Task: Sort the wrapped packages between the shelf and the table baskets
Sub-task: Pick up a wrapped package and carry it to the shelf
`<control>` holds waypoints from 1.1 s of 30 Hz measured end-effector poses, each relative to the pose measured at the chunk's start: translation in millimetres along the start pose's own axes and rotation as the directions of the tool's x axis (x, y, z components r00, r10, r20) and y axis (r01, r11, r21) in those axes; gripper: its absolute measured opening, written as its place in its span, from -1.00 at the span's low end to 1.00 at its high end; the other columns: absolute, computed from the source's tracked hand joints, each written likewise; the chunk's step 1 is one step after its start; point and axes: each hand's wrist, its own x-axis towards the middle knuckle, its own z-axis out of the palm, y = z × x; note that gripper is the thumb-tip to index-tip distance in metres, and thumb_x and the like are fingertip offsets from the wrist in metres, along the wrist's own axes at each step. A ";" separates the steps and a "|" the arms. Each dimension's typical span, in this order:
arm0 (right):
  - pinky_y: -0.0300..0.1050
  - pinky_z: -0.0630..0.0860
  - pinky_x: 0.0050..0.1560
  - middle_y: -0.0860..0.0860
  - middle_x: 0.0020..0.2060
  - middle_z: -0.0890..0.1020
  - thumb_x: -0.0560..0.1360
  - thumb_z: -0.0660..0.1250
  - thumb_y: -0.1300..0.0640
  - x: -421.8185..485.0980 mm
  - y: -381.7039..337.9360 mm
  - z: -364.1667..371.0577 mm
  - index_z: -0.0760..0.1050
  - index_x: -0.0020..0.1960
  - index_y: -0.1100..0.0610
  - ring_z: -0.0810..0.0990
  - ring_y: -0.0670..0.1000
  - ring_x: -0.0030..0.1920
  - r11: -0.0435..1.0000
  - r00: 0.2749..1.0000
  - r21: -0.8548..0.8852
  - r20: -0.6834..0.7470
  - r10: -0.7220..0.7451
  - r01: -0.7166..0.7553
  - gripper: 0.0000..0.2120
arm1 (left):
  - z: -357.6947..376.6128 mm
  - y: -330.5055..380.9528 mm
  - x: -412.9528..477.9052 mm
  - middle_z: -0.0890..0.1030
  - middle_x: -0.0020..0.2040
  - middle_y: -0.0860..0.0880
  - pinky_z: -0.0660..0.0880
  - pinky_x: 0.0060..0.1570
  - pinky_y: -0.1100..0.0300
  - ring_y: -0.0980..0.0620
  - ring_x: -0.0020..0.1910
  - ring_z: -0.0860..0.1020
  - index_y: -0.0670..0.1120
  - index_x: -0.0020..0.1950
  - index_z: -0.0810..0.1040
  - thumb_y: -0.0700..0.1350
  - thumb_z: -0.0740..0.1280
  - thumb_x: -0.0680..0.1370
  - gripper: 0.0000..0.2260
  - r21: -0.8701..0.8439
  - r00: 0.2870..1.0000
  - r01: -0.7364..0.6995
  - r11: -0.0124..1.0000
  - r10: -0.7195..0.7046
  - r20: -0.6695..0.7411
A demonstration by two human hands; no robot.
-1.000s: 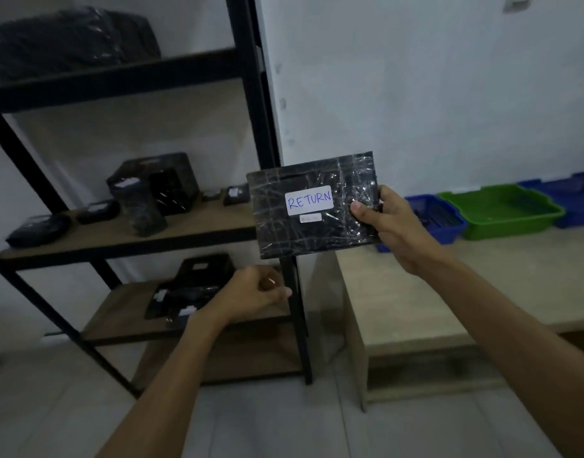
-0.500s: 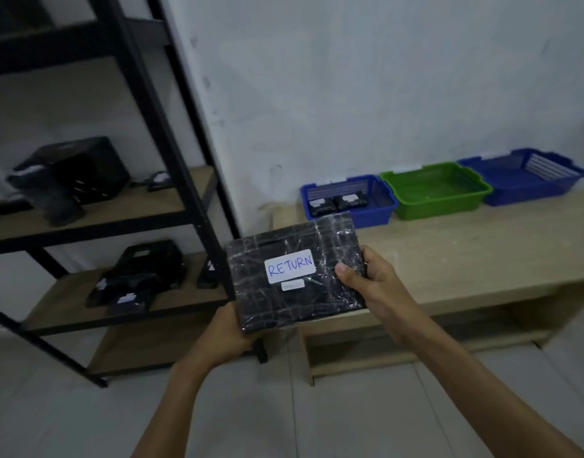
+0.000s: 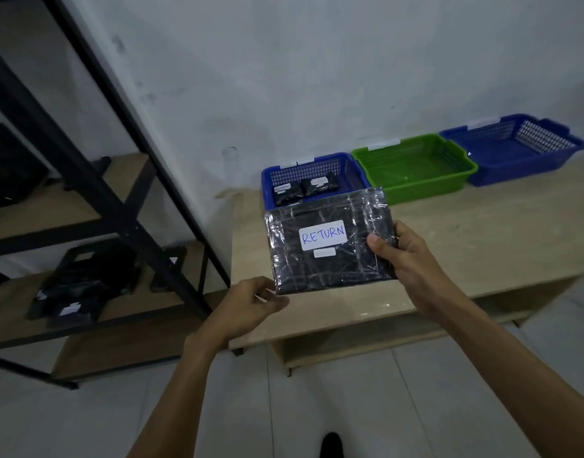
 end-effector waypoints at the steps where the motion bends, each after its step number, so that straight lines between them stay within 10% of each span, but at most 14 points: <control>1: -0.22 0.62 -0.16 0.12 -0.01 0.64 0.55 0.25 0.30 12.8 0.5 -2.3 0.43 0.23 0.22 0.64 -0.03 -0.14 1.000 1.000 -0.009 -0.014 0.015 -0.015 -0.75 | -1.7 -1.5 15.4 0.53 -0.29 0.14 0.36 -0.31 0.36 0.25 -0.31 0.49 0.05 -0.13 0.52 0.04 0.44 0.48 -0.86 0.001 1.000 0.008 1.000 -0.008 -0.005; 9: 0.02 0.58 0.06 0.15 0.06 0.64 0.55 0.27 0.24 104.0 4.3 -18.2 0.48 0.14 0.12 0.62 0.08 0.00 0.995 0.995 -0.082 -0.082 0.052 -0.059 -0.82 | -14.6 -4.0 125.6 0.66 -0.11 0.07 0.44 -0.30 0.37 0.23 -0.29 0.55 -0.02 0.06 0.59 0.03 0.46 0.47 -0.77 -0.025 0.999 0.013 1.000 -0.014 -0.043; 33: -0.28 0.59 -0.19 0.03 -0.07 0.64 0.55 0.28 0.23 390.1 77.0 -75.6 0.44 0.16 0.17 0.64 -0.10 -0.16 0.928 0.948 -0.203 -0.016 0.317 -0.313 -0.81 | 13.4 -13.0 330.9 0.60 -0.11 0.12 0.41 -0.25 0.53 0.28 -0.21 0.53 -0.02 0.04 0.58 -0.05 0.43 0.50 -0.84 -0.110 0.960 0.185 0.977 -0.203 -0.191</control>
